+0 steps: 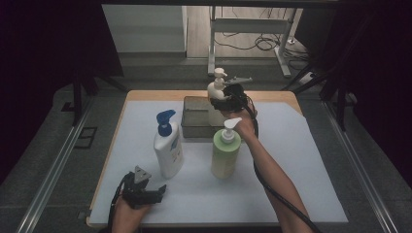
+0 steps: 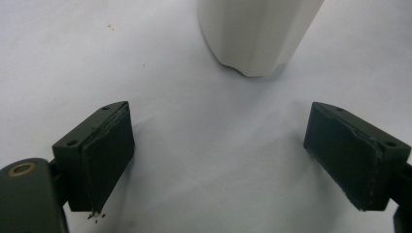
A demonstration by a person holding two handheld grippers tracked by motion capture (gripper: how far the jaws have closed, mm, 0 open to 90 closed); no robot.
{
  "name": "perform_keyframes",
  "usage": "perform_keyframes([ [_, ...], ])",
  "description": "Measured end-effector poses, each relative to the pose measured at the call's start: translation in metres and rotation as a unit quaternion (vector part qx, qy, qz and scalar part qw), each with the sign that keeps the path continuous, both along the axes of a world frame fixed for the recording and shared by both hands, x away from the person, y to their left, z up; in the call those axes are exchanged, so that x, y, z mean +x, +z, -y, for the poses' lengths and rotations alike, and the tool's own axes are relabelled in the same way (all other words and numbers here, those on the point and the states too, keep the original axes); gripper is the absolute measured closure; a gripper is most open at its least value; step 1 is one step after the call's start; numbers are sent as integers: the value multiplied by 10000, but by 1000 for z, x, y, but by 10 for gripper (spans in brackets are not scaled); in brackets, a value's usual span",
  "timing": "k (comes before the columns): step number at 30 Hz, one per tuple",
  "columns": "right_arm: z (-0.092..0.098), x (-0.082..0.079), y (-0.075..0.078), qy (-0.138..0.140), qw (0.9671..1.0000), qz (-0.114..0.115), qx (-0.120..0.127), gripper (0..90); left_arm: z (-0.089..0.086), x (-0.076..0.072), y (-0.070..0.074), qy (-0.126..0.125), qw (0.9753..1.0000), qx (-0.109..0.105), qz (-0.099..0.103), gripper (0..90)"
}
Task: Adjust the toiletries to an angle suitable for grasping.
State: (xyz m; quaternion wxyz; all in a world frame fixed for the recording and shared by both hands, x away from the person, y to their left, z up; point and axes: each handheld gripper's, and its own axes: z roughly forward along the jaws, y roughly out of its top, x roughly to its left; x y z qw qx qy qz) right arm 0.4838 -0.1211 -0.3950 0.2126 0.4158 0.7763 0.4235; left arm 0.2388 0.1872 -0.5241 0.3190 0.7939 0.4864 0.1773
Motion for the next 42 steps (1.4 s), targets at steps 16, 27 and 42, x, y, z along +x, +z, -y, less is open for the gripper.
perform_keyframes([
  [16, 3, -4, -14, 89, 9999, -23, -80, 368, 0, 0, 0, -2, 10000, 2, -1, 108],
  [27, 15, -12, -18, 338, 9993, -81, -127, 357, 0, 0, 0, -3, 10000, 6, 3, 108],
  [42, 35, -23, -18, 601, 9980, -215, -7, 318, 0, 0, 0, -2, 10000, 4, 3, 108],
])
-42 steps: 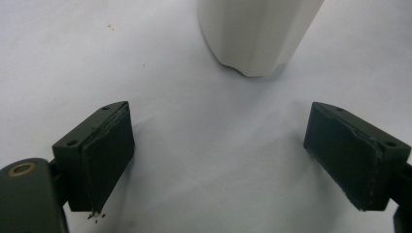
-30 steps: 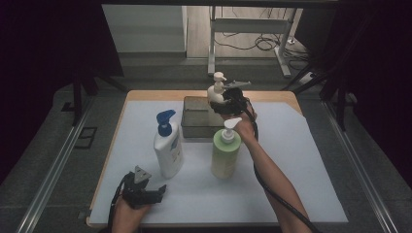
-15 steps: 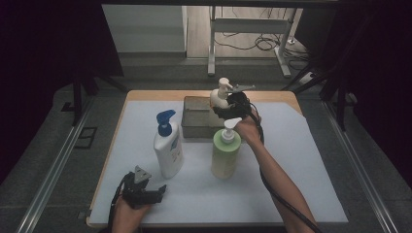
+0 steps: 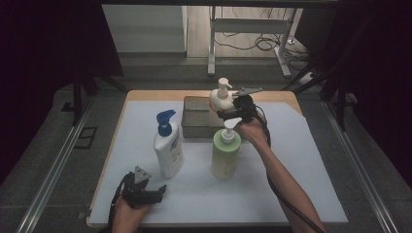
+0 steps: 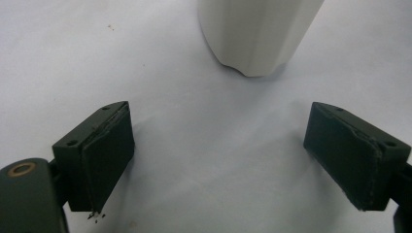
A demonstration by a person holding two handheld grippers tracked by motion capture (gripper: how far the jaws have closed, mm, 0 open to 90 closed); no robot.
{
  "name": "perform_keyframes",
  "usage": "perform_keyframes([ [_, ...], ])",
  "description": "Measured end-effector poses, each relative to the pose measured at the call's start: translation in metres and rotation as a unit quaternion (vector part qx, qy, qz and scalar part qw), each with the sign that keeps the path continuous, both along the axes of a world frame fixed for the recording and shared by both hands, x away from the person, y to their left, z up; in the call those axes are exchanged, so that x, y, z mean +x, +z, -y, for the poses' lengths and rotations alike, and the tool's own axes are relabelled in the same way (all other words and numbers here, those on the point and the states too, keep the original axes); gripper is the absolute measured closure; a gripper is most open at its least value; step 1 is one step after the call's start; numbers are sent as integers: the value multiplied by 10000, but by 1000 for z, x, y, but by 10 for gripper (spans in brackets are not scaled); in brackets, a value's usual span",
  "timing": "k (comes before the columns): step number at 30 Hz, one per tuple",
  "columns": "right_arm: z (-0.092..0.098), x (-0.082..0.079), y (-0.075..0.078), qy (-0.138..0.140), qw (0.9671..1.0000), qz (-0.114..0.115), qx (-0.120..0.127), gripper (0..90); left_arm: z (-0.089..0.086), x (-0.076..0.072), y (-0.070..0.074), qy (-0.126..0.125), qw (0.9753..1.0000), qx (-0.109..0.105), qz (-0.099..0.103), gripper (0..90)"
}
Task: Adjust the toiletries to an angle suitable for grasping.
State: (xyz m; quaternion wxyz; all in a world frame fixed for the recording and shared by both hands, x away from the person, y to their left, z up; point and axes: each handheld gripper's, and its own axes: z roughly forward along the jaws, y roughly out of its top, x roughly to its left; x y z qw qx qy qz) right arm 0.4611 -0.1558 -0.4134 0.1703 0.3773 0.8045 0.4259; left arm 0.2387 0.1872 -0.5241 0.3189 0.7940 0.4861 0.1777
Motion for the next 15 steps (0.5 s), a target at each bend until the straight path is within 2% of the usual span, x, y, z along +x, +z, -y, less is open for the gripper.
perform_keyframes([
  [9, 20, -13, -1, 36, 9998, -175, -6, 313, 0, 0, 0, 5, 10000, -5, -2, 108],
  [15, 34, -20, 0, 62, 9997, -231, 41, 389, 0, 0, 0, 6, 10000, -5, -3, 108],
])
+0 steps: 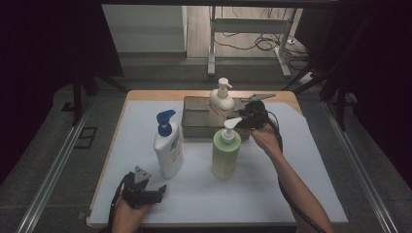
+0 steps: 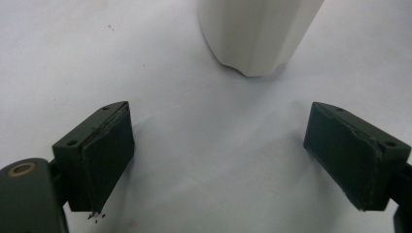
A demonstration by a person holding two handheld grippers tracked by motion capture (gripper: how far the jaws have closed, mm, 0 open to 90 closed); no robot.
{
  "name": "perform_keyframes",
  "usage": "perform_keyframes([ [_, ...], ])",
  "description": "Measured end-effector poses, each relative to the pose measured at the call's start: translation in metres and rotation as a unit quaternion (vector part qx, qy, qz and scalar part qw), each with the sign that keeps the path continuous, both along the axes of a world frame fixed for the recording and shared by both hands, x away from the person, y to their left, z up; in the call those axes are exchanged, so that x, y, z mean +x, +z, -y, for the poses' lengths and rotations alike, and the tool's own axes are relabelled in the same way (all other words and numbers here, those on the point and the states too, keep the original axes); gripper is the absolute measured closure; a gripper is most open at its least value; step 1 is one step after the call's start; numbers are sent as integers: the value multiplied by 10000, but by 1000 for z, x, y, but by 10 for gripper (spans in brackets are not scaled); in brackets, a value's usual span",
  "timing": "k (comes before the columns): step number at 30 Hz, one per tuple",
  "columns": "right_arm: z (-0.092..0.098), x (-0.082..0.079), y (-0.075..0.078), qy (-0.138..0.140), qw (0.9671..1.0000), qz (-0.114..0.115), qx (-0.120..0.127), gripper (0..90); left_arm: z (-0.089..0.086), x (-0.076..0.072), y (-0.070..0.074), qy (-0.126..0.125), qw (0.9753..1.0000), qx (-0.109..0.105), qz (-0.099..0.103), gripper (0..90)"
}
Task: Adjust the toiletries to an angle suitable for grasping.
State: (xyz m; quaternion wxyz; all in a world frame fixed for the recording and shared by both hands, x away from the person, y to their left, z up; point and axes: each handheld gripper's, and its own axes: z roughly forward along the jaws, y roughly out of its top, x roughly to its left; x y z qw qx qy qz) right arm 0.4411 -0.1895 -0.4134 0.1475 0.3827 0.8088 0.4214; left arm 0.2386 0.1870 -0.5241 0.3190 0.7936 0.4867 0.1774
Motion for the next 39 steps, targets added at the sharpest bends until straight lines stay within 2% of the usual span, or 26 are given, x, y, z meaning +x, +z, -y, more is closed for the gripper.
perform_keyframes([
  [6, 13, 0, -1, -158, 9999, -26, 23, 499, 0, 0, 0, 0, 10000, 3, 2, 107],
  [10, 18, 6, -5, -310, 9995, -72, -1, 621, 0, 0, 0, 2, 10000, 2, 0, 108],
  [14, 15, 15, -9, -437, 9989, -81, -131, 765, 0, 0, 0, -1, 10000, 2, -3, 107],
  [18, 7, 25, -14, -495, 9985, -114, -213, 852, 0, 0, 0, -2, 10000, 9, -4, 107],
  [28, -9, 40, -29, -470, 9982, -223, -297, 895, 0, 0, 0, -1, 10000, 8, -1, 108],
  [33, -8, 44, -35, -468, 9980, -395, -182, 897, 0, 0, 0, -2, 10000, 9, -3, 107],
  [39, -11, 46, -37, -451, 9977, -488, -144, 898, 0, 0, 0, -3, 10000, 8, -3, 107],
])
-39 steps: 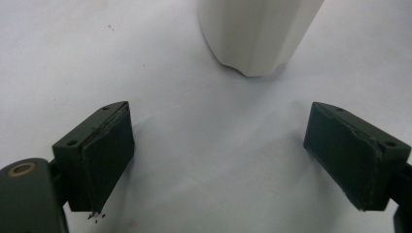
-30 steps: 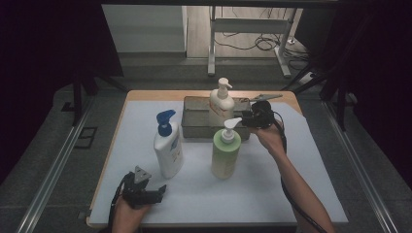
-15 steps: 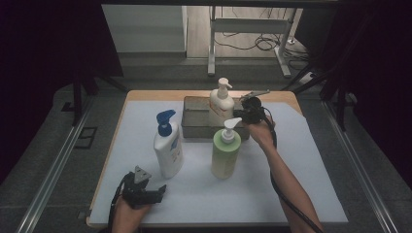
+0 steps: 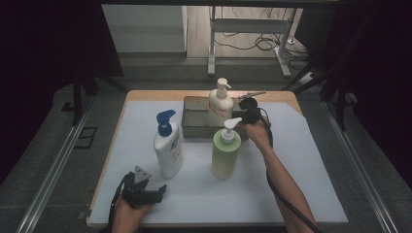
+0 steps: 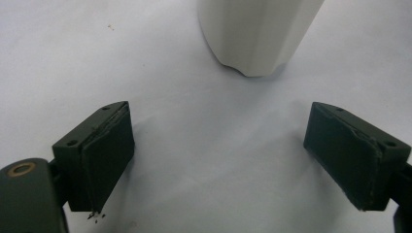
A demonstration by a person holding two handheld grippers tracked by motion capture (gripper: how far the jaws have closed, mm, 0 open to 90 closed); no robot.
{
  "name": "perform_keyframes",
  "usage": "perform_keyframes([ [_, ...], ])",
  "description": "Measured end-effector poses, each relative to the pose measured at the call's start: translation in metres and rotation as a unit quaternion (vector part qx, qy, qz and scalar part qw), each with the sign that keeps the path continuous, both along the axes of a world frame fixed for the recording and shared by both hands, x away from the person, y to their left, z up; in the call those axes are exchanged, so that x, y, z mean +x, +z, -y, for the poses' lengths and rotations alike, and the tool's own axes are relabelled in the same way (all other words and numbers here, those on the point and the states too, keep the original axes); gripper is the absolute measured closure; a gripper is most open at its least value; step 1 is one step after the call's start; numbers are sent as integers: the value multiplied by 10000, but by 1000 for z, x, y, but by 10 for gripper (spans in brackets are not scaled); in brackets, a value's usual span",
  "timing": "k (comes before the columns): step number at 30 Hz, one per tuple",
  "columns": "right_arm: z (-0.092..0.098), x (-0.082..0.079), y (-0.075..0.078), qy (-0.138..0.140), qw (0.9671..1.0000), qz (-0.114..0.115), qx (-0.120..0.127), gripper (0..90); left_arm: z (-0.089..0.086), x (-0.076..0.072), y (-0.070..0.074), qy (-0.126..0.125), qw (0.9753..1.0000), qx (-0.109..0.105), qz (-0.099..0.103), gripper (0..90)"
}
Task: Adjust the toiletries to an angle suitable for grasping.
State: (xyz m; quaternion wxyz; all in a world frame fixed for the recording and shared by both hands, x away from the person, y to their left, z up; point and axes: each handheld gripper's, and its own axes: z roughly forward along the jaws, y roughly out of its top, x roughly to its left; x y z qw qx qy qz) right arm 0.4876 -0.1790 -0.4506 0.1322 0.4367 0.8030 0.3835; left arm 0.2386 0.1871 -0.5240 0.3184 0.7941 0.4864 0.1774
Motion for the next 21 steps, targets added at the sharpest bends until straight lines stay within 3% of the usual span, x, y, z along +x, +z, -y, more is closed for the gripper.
perform_keyframes([
  [21, -33, 4, -1, 433, 9990, -132, -21, 876, 0, 0, 0, 2, 10000, 0, 1, 107],
])
